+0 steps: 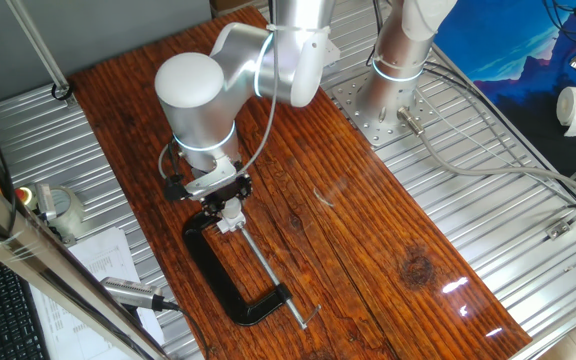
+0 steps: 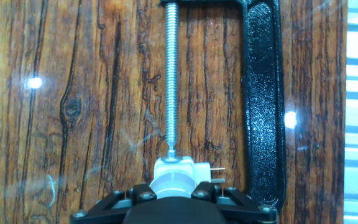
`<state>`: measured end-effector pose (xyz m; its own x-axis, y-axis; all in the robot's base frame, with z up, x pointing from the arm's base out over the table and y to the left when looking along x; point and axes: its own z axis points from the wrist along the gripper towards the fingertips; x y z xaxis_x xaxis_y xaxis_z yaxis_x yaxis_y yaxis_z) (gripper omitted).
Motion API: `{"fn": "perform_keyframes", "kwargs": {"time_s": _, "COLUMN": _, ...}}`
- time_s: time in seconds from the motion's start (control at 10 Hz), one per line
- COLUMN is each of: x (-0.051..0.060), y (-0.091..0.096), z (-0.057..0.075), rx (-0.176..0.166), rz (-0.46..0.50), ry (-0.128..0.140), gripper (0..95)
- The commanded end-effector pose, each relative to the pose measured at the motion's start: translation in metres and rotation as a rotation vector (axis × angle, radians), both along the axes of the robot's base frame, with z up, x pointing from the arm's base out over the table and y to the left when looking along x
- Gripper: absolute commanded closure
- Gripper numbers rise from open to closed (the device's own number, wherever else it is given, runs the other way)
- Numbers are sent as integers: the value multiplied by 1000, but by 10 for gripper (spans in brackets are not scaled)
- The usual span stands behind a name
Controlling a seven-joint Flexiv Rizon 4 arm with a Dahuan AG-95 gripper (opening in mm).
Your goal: Install the light bulb by rotating it
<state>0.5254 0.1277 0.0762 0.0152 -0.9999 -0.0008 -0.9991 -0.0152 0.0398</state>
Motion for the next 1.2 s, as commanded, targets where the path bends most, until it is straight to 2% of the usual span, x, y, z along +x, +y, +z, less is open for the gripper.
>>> {"fn": "perform_keyframes", "kwargs": {"time_s": 0.1, "x": 1, "y": 0, "z": -2, "rx": 3, "rz": -70, "ry": -2, "gripper": 950}}
{"fn": "perform_keyframes", "kwargs": {"time_s": 0.6, "x": 1, "y": 0, "z": -2, "rx": -9, "rz": -226, "ry": -1, "gripper": 950}}
{"fn": "perform_keyframes", "kwargs": {"time_s": 1.2, "x": 1, "y": 0, "z": -2, "rx": 4, "rz": -332, "ry": 2, "gripper": 950}}
